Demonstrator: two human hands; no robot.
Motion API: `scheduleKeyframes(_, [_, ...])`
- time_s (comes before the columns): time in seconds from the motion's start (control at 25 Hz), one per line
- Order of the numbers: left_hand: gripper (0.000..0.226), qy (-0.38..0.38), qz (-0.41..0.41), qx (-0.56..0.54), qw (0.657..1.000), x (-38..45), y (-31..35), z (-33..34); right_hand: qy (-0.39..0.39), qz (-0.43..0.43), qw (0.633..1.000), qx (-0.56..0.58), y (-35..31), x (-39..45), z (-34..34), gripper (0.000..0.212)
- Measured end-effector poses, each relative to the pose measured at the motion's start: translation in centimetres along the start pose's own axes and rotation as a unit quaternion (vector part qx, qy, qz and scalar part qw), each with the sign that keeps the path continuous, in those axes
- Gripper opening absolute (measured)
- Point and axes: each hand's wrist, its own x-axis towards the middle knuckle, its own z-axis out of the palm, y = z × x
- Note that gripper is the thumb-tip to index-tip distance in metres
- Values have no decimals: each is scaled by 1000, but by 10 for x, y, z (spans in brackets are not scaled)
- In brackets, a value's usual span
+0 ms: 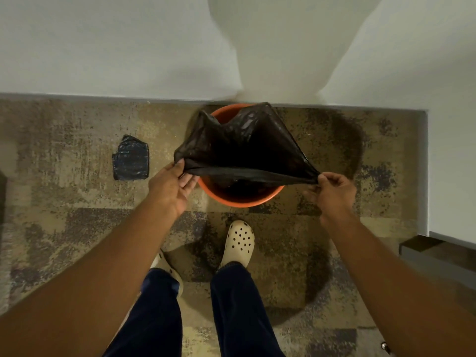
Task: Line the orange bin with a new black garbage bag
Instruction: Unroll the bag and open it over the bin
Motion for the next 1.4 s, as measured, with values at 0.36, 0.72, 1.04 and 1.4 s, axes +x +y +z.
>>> scheduleKeyframes(0.36, [15,-60,23,85,994,-4,-19,9,-58,-259,879,-396,5,-32,6,89])
scheduleKeyframes(0.72, [24,-125,85,230,961,20,1,-23,-72,-323,868,-369,-60,-5,104,117])
scheduleKeyframes(1.04, [12,-113,108,230,961,47,27,-29,-251,-328,791,-452,-77,64,96,19])
scheduleKeyframes(1.4, [27,-9,270,363,892,129,41,27,-280,-258,858,-344,-90,129,93,23])
